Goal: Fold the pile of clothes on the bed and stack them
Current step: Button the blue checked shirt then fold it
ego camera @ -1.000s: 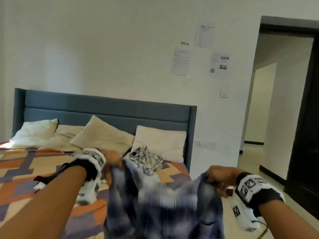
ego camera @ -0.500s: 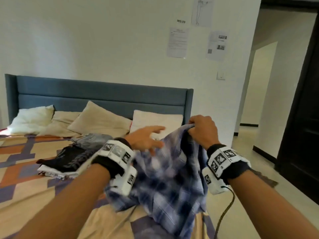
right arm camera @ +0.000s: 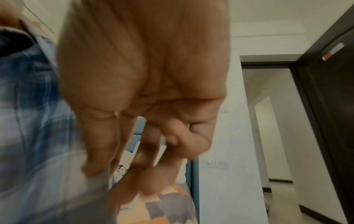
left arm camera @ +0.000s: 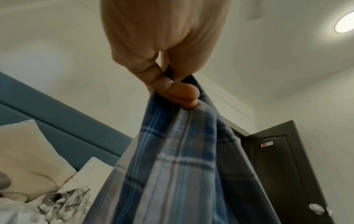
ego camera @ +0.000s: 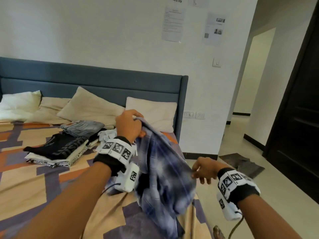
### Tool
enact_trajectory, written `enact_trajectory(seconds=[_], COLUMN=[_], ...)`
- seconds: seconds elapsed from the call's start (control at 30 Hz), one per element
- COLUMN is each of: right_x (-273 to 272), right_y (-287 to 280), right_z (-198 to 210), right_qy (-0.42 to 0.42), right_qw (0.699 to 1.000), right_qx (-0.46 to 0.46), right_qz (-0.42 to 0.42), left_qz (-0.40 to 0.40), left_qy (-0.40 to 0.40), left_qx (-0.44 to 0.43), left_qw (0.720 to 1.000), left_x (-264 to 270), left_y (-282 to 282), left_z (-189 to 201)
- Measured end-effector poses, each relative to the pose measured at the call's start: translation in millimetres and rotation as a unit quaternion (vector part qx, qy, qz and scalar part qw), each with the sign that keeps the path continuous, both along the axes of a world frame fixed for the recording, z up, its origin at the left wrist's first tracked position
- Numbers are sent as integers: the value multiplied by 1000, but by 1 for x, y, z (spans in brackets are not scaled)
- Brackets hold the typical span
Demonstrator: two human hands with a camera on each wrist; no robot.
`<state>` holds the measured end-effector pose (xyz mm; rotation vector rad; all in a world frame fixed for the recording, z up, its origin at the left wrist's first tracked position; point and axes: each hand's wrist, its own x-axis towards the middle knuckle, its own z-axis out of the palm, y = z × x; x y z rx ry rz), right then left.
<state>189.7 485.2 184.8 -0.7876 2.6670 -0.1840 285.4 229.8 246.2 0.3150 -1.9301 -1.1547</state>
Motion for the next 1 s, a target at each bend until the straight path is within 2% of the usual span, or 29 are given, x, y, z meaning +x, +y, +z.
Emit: enact_trajectory(seconds=[0.1, 0.17, 0.2, 0.27, 0.3, 0.33, 0.37, 0.4, 0.47, 0.53, 0.63, 0.67, 0.73, 0.77, 0.83, 0.87, 0.9, 0.93, 1.0], right_x=[-18, -16, -11, 6, 13, 20, 25, 30, 44, 55, 59, 56, 53, 54, 56, 53, 52, 48, 41], right_y=[-10, -25, -33, -47, -55, -63, -73, -82, -98, -105, -92, -82, -61, -53, -45, -44, -47, -51, -62], right_z=[-20, -18, -10, 15, 28, 38, 47, 52, 58, 56, 46, 39, 20, 9, -17, -30, -39, -48, -60], right_qy=[126, 147, 128, 44, 6, -15, -21, -14, 15, 46, 53, 13, -144, -243, -396, -417, -399, -351, -191], right_qw=[988, 958, 923, 821, 782, 765, 763, 774, 802, 829, 856, 869, 886, 878, 831, 819, 826, 842, 872], right_qx=[-88, -242, -358, -560, -616, -640, -645, -633, -590, -537, -502, -485, -430, -397, -353, -353, -367, -394, -450], right_qz=[-14, -42, -66, -103, -94, -70, -36, 0, 87, 148, 110, 93, 96, 115, 169, 175, 152, 108, 38], left_qz=[65, 135, 167, 182, 150, 96, 28, -43, -155, -154, -27, 3, 33, 50, 29, -17, -65, -105, -155], left_qy=[29, 9, -27, -118, -145, -155, -163, -170, -168, -155, -136, -126, -107, -103, -73, -39, -18, -8, -2], left_qx=[-22, -45, -49, -48, -63, -93, -136, -184, -210, -178, -184, -154, -82, -46, 69, 157, 245, 317, 381], left_qw=[997, 990, 984, 975, 976, 979, 977, 967, 951, 959, 973, 980, 990, 992, 994, 987, 967, 943, 911], left_x=[6, 5, 4, 6, 7, 10, 9, 10, 5, 3, 0, 1, 4, 6, 13, 17, 23, 29, 39], left_y=[-21, -41, -50, -61, -62, -58, -53, -43, -24, -8, -12, -19, -37, -44, -55, -58, -61, -62, -65], left_z=[-1, -9, -15, -30, -38, -46, -55, -62, -72, -75, -81, -81, -78, -75, -63, -57, -50, -44, -34])
